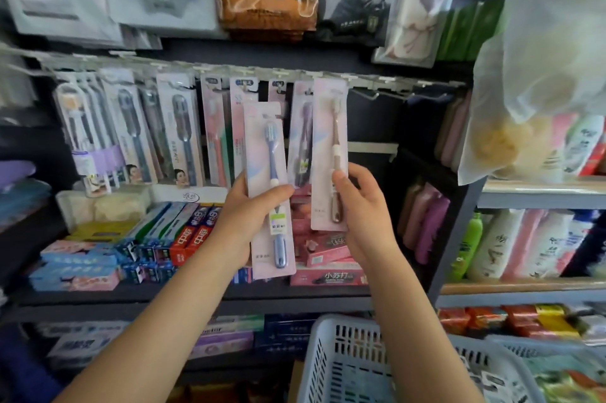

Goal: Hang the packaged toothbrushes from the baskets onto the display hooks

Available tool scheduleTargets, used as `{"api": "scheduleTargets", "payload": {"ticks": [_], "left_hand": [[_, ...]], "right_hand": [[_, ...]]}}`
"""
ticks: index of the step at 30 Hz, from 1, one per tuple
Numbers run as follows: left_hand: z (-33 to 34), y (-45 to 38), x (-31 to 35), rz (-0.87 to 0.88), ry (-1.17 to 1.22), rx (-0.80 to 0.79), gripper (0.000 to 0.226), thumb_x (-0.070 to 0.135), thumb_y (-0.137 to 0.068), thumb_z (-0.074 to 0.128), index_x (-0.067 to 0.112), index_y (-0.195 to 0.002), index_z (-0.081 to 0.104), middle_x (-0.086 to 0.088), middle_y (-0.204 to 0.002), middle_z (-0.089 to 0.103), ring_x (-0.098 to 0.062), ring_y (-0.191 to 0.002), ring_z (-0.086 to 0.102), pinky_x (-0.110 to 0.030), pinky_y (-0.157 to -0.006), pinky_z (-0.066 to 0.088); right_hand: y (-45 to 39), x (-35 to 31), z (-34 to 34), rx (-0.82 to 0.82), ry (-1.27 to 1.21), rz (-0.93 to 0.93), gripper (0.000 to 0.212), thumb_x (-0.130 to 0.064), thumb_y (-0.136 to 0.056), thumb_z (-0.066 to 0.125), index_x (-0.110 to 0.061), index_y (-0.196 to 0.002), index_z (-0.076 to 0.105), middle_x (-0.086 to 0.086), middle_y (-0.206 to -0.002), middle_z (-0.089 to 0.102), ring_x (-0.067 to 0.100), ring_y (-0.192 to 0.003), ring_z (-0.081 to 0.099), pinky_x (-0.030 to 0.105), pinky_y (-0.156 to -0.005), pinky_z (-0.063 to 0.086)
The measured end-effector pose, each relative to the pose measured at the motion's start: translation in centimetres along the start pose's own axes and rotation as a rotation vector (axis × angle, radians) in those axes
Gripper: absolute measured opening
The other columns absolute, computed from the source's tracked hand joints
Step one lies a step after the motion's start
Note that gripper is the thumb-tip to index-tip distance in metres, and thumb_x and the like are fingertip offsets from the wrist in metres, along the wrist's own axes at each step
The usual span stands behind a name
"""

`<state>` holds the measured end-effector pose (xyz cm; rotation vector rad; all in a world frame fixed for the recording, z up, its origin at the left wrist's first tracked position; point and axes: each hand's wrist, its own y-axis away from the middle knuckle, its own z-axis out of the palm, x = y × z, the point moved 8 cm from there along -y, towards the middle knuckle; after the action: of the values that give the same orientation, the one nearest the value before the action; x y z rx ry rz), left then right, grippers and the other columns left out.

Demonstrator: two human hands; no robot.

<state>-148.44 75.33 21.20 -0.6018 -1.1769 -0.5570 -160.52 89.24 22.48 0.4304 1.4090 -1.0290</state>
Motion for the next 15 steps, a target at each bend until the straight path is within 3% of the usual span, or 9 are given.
{"api": "scheduleTargets", "payload": {"ticks": [5, 10, 12, 15], "left_hand": [[2.0, -0.7, 0.0, 0.0, -0.022, -0.023, 0.045, 0.014, -0.081, 0.082, 0.028, -0.119, 0.063, -0.004, -0.099, 0.077, -0.022, -0.088, 0.075, -0.039, -0.075, 0.061], [3.1, -0.9, -0.5, 0.002, -0.006, -0.052, 0.039, 0.011, -0.082, 0.08, 0.027, -0.114, 0.065, -0.003, -0.095, 0.078, -0.021, -0.085, 0.076, -0.036, -0.07, 0.06], [3.2, -1.0, -0.6, -0.004, 0.013, -0.048, 0.035, 0.011, -0.083, 0.079, 0.031, -0.108, 0.064, 0.001, -0.089, 0.078, -0.016, -0.078, 0.076, -0.029, -0.059, 0.058], [3.3, -1.3, -0.9, -0.013, 0.003, -0.038, 0.034, 0.012, -0.083, 0.079, 0.031, -0.107, 0.063, 0.003, -0.087, 0.077, -0.011, -0.073, 0.075, -0.026, -0.056, 0.056]], "right_hand": [[-1.5, -1.2, -0.7, 0.063, 0.045, -0.026, 0.016, -0.029, -0.102, 0.059, -0.022, -0.115, 0.065, 0.001, -0.093, 0.077, 0.02, -0.088, 0.074, 0.044, -0.083, 0.06], [-1.3, -0.9, -1.7, 0.08, 0.091, -0.026, 0.011, -0.022, -0.1, 0.058, -0.021, -0.108, 0.066, -0.013, -0.074, 0.072, 0.003, -0.067, 0.068, 0.026, -0.062, 0.052], [-0.9, 0.0, -2.0, 0.089, 0.104, 0.004, 0.011, -0.022, -0.099, 0.059, -0.02, -0.108, 0.066, -0.009, -0.083, 0.073, 0.008, -0.074, 0.069, 0.026, -0.062, 0.053], [-1.1, 0.7, -2.4, 0.129, 0.099, 0.034, 0.012, -0.024, -0.098, 0.059, -0.022, -0.108, 0.067, -0.003, -0.093, 0.073, 0.013, -0.082, 0.069, 0.032, -0.069, 0.054]]}}
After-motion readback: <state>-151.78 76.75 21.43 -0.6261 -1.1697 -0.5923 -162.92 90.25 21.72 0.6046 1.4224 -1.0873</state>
